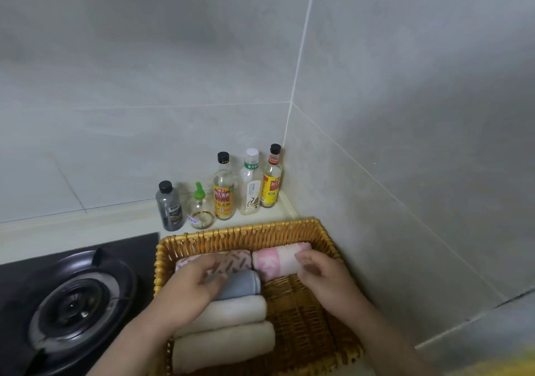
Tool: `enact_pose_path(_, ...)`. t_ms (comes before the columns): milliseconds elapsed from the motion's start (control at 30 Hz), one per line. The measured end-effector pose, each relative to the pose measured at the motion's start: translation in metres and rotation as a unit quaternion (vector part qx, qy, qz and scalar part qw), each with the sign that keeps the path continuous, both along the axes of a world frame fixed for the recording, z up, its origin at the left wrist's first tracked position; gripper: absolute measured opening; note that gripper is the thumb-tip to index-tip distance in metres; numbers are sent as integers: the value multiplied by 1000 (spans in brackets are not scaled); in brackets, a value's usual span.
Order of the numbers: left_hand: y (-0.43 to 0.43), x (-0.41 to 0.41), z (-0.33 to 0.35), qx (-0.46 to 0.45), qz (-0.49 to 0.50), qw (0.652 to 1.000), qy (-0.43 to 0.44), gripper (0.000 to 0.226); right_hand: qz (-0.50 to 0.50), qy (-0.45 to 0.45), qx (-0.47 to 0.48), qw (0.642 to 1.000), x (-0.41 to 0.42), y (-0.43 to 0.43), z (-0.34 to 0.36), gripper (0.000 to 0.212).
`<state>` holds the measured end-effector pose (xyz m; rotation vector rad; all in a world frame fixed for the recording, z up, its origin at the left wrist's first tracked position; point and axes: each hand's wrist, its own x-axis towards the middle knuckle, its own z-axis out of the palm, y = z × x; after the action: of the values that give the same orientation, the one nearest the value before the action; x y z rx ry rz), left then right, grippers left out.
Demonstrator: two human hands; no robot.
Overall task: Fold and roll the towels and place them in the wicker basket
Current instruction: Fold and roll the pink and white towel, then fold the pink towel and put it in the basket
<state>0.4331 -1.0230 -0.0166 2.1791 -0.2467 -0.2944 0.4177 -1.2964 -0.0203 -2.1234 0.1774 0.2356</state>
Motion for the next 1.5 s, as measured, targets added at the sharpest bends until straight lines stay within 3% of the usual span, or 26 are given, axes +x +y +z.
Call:
enact_pose_path(267, 35, -84, 32, 54, 44, 996, -61, 26, 51, -66, -2, 996, -48, 20, 38, 31)
enact_pose_path(333, 40, -112, 42, 66, 65, 993, -72, 36, 67, -79, 5, 995, -64, 20, 50, 31)
enact_pose_path(533, 39, -205, 59, 19, 144, 987, -65, 29, 94, -113, 19, 989, -119, 4, 71, 35)
enact_pose_path(600, 38, -239, 61, 3, 177, 982, -59, 36, 94, -116, 23, 988, -137, -5, 74, 36)
enact_pose_path(833, 45, -327, 66, 20, 228, 972, -53, 34, 137, -116, 53, 982, -195, 6, 83, 34)
enact_pose_path(1133, 94, -430, 94, 40, 361, 928, -84, 33, 290, -110, 45, 950, -235, 114, 102, 28)
enact_pose_path(1500, 191, -601, 101, 50, 539, 838, -71, 35, 486, -90, 81, 865, -322, 300, 102, 34)
